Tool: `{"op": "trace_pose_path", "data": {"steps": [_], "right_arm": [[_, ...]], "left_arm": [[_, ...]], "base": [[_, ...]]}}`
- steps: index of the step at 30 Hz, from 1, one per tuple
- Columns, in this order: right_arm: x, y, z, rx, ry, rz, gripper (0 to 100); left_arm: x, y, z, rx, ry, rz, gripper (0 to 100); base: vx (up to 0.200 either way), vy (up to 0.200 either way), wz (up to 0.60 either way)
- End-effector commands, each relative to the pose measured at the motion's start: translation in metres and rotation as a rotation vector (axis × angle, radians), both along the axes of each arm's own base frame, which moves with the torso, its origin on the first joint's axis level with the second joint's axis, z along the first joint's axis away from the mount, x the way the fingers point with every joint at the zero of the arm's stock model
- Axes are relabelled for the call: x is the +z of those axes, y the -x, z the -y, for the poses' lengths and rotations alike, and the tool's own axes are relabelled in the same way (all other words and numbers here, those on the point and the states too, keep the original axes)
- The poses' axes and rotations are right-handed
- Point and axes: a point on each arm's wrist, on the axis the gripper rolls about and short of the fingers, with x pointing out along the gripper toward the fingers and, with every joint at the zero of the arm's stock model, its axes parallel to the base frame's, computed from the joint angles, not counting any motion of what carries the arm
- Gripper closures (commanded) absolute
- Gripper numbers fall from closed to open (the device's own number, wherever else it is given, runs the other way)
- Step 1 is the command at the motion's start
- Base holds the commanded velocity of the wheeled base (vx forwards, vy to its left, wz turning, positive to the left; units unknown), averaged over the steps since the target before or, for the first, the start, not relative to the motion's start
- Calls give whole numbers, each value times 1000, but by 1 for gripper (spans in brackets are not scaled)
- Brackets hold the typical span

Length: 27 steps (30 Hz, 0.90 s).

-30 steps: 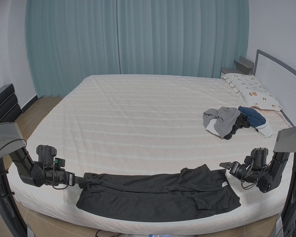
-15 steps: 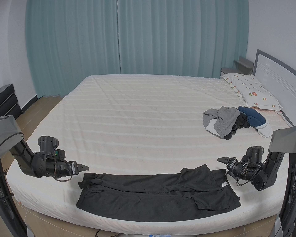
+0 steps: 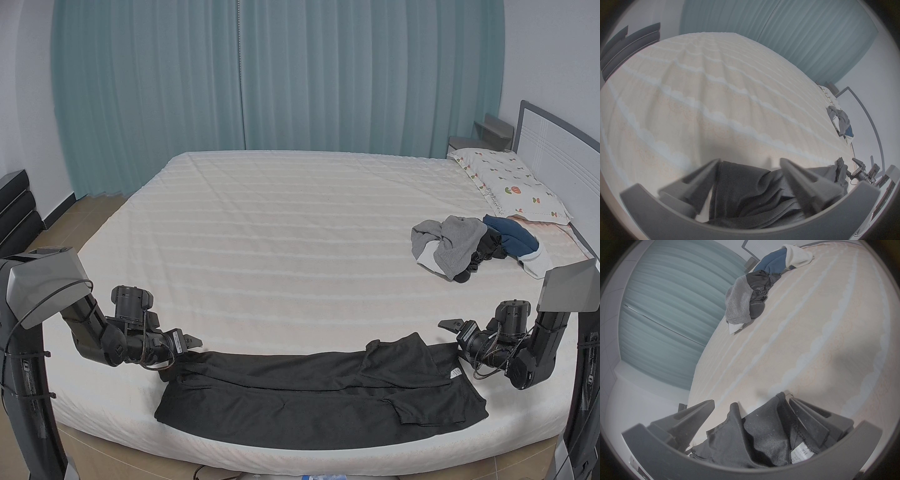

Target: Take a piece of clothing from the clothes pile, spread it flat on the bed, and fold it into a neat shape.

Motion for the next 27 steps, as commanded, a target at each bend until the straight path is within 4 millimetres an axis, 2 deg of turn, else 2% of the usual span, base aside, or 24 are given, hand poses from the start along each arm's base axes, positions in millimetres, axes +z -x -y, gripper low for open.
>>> {"op": "trace_pose_path", "data": {"steps": [1, 5, 8, 13, 17, 23, 27], "right_arm": [[-4, 1, 0, 1, 0, -13, 0], [-4, 1, 0, 0, 0, -11, 0], [-2, -1, 1, -4, 1, -1, 0], [1, -2, 2, -9, 1, 10, 0], [3, -3, 0, -7, 4, 18, 0], [11, -4, -1, -2, 6, 35, 0], [6, -7, -1, 0, 10, 30, 0]], "left_arm": [[-10, -2, 1, 8, 8, -24, 100], [-6, -7, 1, 47, -1, -6, 100], [0, -12, -1, 139, -9, 10, 100], [4, -12, -1, 164, -22, 21, 100], [1, -6, -3, 217, -46, -1, 100], [0, -5, -4, 382, 69, 59, 100], [-2, -1, -3, 381, 86, 88, 100]], "base": [[0, 0, 0], [0, 0, 0], [0, 0, 0], [0, 0, 0], [0, 0, 0], [0, 0, 0], [0, 0, 0]]}}
